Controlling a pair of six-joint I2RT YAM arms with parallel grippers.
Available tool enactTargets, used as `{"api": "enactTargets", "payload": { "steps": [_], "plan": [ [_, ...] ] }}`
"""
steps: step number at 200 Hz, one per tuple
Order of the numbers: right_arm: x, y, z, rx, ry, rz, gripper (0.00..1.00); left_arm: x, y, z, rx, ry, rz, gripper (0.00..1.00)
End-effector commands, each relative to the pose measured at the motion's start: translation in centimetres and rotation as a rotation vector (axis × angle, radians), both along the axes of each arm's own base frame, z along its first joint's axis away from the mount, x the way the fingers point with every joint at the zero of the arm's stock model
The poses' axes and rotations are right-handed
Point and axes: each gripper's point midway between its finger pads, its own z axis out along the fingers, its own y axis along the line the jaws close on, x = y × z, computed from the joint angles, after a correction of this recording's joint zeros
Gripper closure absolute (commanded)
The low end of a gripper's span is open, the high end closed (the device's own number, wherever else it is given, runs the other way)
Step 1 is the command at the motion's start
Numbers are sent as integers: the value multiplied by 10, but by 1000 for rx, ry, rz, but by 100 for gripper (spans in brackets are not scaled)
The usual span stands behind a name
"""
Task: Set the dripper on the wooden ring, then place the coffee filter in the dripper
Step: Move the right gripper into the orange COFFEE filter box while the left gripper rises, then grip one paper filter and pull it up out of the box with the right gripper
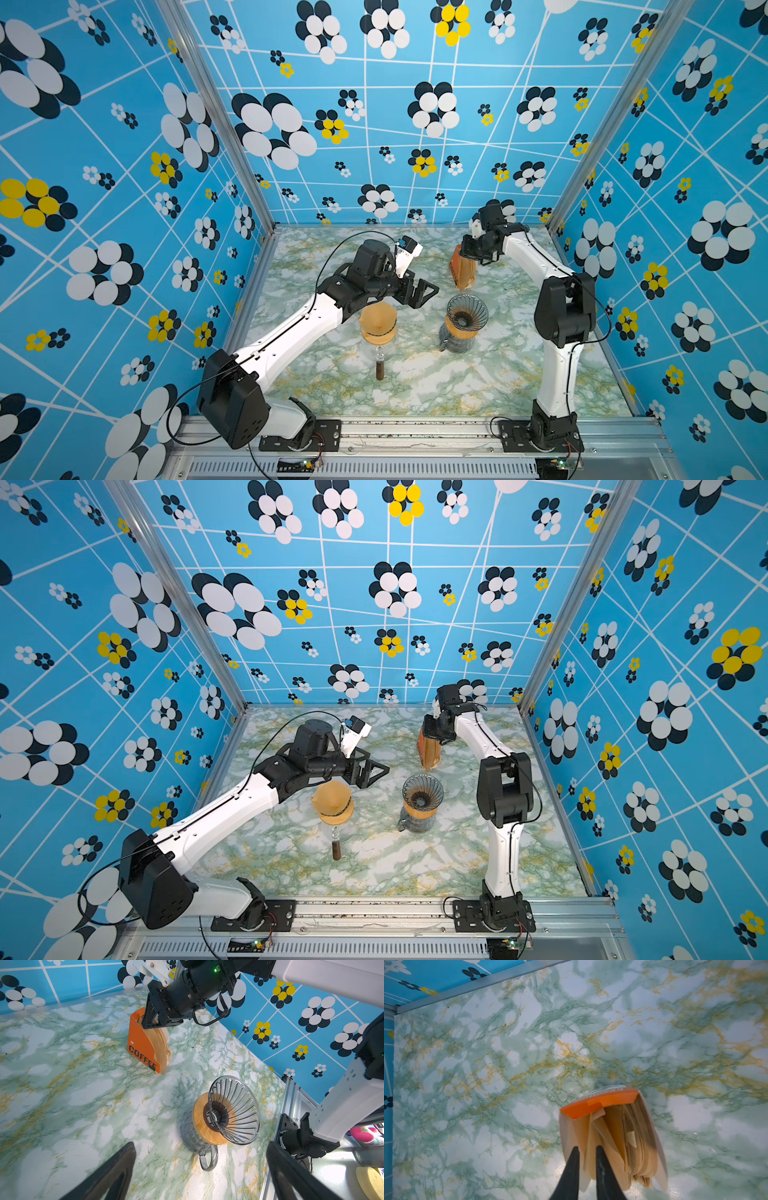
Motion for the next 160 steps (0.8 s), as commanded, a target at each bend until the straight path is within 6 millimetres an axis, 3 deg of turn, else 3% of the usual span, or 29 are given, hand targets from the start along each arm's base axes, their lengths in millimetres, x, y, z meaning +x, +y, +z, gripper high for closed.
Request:
{"api": "enactTargets", "payload": {
  "steps": [1,75,160],
  "plan": [
    [-1,-4,-11,-31,35,5,82,-1,0,5,-1,-36,-5,1],
    [4,-2,-17,-43,37,17,92,-1,-3,2,-7,-11,-11,1],
    [-21,-11,37,-98,-54,18,99,-7,-1,13,-25,-39,-16,1]
  ]
}}
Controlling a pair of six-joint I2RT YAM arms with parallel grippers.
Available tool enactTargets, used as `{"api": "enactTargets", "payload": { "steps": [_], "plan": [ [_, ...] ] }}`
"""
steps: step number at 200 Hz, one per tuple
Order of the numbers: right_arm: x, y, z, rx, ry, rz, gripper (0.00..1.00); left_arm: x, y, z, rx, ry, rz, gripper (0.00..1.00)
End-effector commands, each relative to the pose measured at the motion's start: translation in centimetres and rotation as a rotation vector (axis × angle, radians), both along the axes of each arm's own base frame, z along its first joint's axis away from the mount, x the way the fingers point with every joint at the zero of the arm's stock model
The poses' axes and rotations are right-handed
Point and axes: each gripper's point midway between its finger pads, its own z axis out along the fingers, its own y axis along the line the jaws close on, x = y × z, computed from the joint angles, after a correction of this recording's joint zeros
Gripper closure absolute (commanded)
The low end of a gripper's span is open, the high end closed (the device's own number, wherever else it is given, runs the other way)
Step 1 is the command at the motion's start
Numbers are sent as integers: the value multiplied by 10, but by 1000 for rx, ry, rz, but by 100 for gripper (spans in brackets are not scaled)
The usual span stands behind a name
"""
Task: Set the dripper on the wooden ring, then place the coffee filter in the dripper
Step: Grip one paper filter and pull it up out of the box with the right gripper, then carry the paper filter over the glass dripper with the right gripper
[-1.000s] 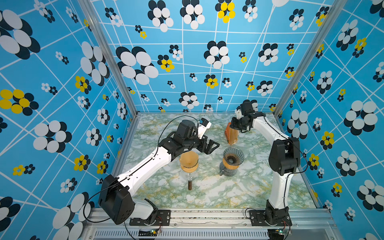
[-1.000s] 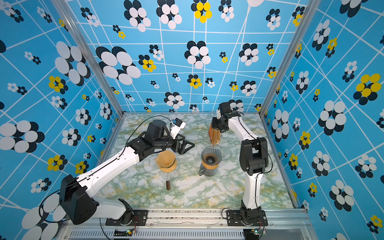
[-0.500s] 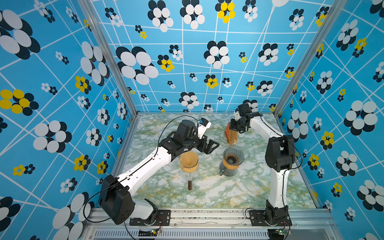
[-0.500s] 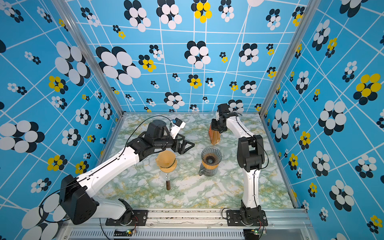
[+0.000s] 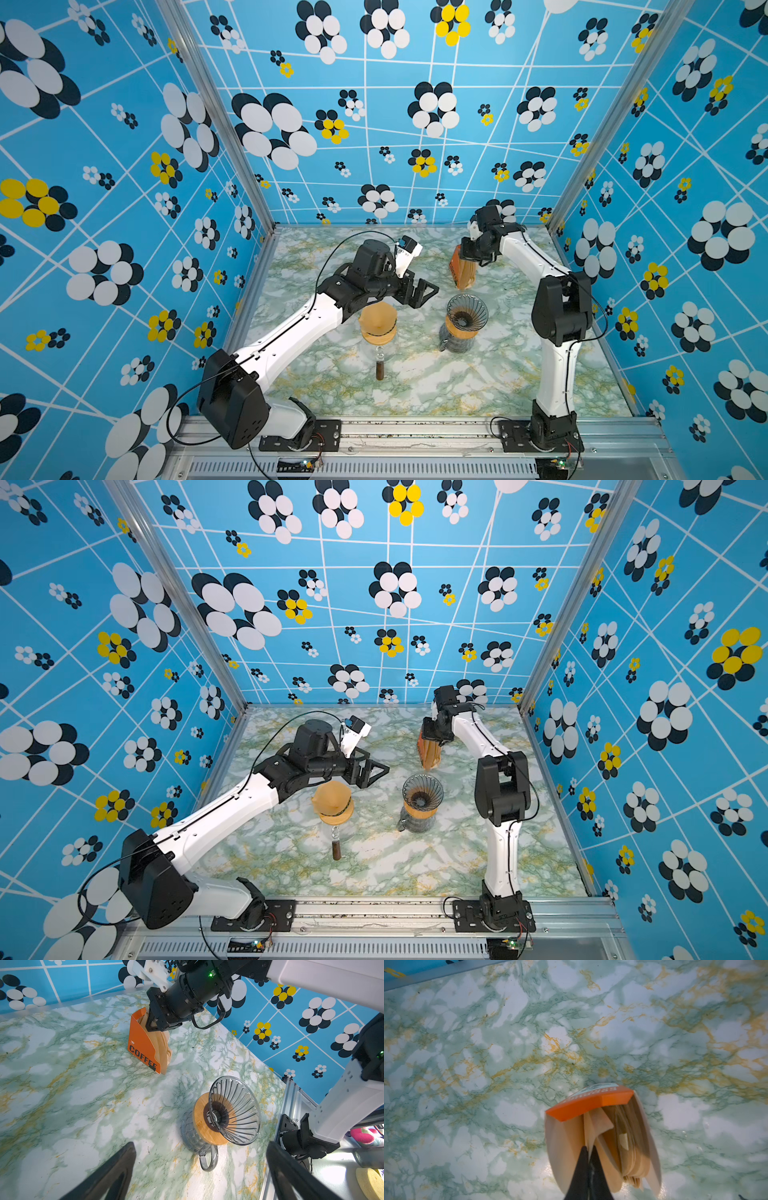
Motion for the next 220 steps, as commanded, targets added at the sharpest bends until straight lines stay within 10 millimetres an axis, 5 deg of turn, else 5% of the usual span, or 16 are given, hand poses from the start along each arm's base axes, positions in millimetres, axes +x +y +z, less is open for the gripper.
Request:
{"api": "enactTargets", "payload": {
  "steps": [1,109,169,220],
  "plan": [
    [-14,-6,37,-18,-57,2,99,-7,-2,13,-25,-42,-20,1],
    [-65,-18,115,-88,-166,41,100,-16,4,30,-31,-103,-21,1],
    [-127,-21,161,-158,-211,84,100,-16,7,35,-33,-115,-9,1],
    [-192,-26,177,-183,-184,121,100,-17,8,37,-26,-117,-6,1]
  ]
}}
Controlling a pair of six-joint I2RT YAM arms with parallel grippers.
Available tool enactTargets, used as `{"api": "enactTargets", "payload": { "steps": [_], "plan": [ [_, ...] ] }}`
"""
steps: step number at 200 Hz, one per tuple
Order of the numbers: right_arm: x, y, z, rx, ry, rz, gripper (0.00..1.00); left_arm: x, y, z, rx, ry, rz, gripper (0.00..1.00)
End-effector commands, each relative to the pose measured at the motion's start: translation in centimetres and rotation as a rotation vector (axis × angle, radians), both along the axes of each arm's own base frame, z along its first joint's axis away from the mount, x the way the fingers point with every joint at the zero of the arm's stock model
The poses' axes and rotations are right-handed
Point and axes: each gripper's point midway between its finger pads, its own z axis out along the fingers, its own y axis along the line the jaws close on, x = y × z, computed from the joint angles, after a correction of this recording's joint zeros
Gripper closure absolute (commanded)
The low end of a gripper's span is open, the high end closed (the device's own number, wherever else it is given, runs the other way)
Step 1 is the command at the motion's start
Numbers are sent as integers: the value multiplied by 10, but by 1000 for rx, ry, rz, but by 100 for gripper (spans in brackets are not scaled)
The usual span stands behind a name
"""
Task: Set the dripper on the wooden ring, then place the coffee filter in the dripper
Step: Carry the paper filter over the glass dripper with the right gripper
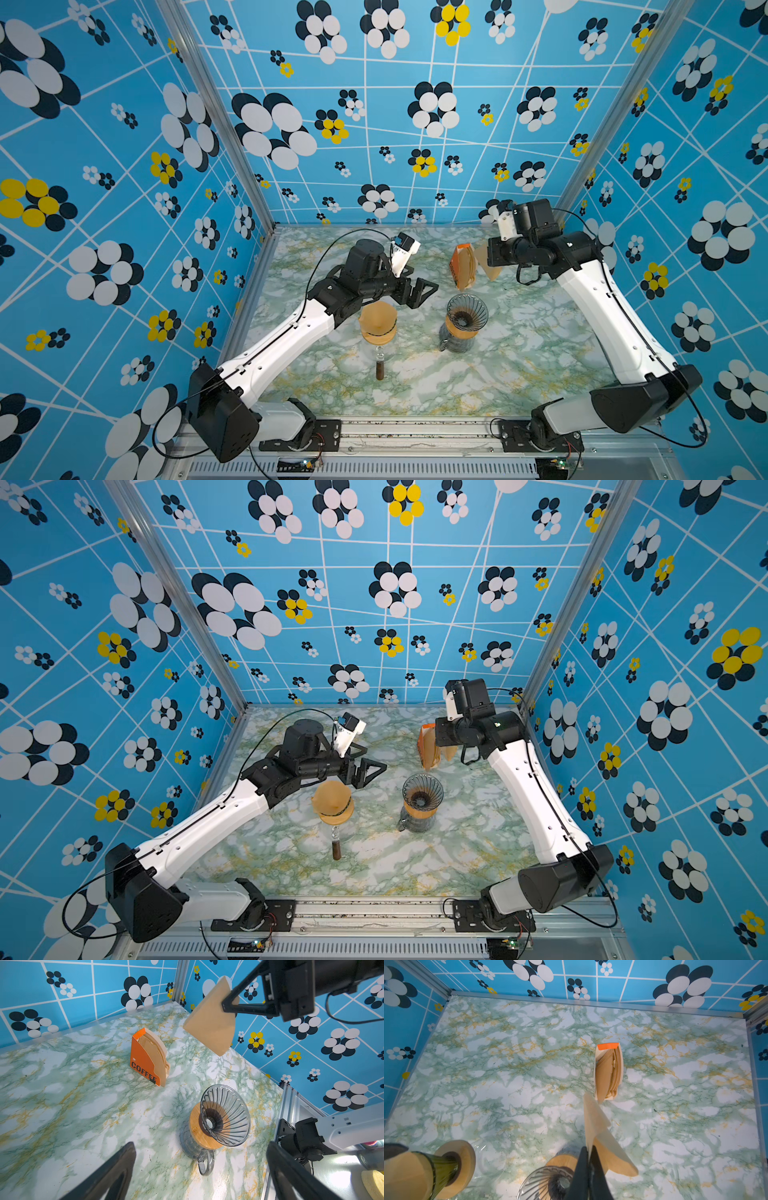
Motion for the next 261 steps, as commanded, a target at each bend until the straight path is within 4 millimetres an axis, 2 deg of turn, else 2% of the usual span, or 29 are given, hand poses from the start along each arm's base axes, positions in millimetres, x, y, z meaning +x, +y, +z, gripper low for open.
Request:
{"api": "enactTargets", "payload": {
  "steps": [1,42,88,120,160,214,221,223,227,261],
  "plan": [
    [-37,-12,-11,-62,83,2,100,-6,3,7,6,-30,-5,1],
    [-82,-5,-16,-98,158,70,100,-8,4,12,-4,-38,-4,1],
    [-102,15,-32,-106,232,161,100,-19,3,14,28,-83,-44,1],
    [-104,32,-42,-121,264,217,100,-31,-3,16,30,-81,-115,1],
    [-98,42,-60,-158,315,224,99,-40,-9,15,43,-72,-176,1],
    [-94,54,-66,-139,330,237,94,-45,-11,15,38,-70,-207,1],
    [-94,56,-66,-129,328,242,92,-46,-11,16,35,-73,-207,1],
    [-96,55,-74,-139,350,243,91,-46,-11,16,35,-73,-206,1],
    [-97,55,-77,-137,356,242,89,-46,-11,16,35,-74,-206,1],
    [-94,62,-80,-101,354,243,72,-45,-11,16,33,-72,-200,1]
  ]
}}
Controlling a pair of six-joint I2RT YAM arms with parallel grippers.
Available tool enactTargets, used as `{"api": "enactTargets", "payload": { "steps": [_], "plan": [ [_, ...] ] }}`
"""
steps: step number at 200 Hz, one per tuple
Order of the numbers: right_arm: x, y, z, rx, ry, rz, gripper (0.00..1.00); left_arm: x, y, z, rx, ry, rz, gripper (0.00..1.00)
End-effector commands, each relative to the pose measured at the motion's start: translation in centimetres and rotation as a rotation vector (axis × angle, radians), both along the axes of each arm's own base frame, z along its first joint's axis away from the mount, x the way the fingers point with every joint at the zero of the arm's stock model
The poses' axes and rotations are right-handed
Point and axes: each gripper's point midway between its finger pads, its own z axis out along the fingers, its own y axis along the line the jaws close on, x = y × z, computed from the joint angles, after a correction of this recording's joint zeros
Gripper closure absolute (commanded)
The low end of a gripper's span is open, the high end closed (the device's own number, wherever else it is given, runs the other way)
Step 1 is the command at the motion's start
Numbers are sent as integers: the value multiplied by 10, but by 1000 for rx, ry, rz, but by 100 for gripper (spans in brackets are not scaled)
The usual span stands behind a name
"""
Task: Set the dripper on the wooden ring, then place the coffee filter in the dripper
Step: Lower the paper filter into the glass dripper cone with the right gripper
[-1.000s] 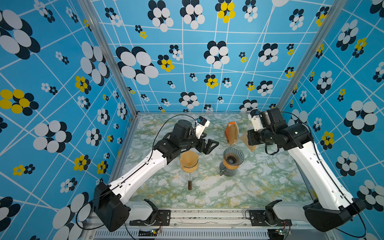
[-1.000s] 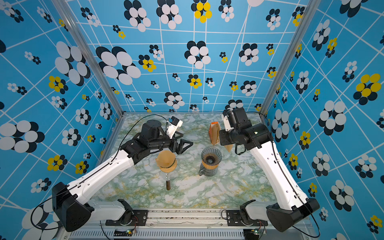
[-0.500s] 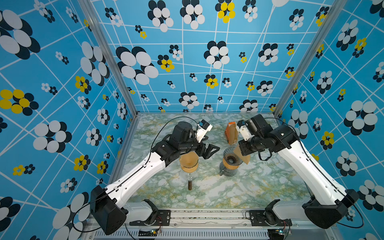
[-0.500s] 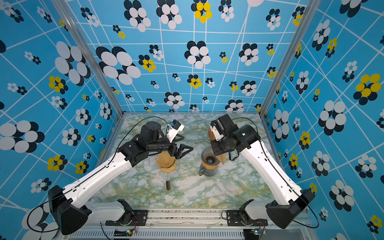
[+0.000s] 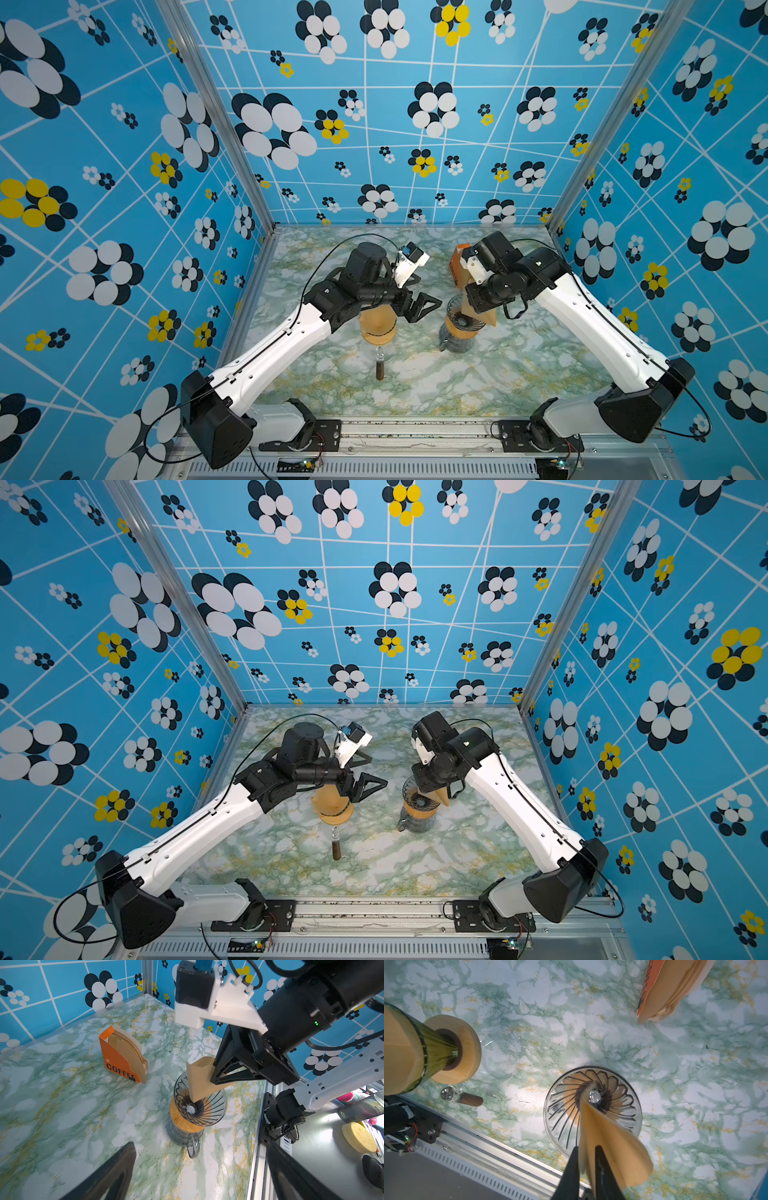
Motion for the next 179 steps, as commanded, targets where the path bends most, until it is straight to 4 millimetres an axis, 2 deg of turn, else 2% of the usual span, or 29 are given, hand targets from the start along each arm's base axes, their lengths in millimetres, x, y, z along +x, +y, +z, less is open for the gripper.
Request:
{"api": "enactTargets", "payload": {
  "steps": [1,20,45,88,123,148,179],
  "plan": [
    [0,9,-3,39,12,-4,71,-4,-3,9,-11,-21,-26,1],
    [1,13,-1,63,7,-6,65,-3,-3,8,-5,-14,-21,1],
    [3,16,5,106,-20,-19,61,-4,-4,7,-1,-14,-23,1],
    [0,14,21,176,-89,-53,65,-4,-4,8,0,-17,-11,1],
    [-6,-2,33,197,-164,-106,66,9,-2,7,2,29,98,1],
    [-16,-15,27,212,-142,-141,53,19,-1,14,-15,132,231,1],
    [-25,-28,20,227,-117,-168,42,23,5,19,-49,254,371,1]
  ]
}}
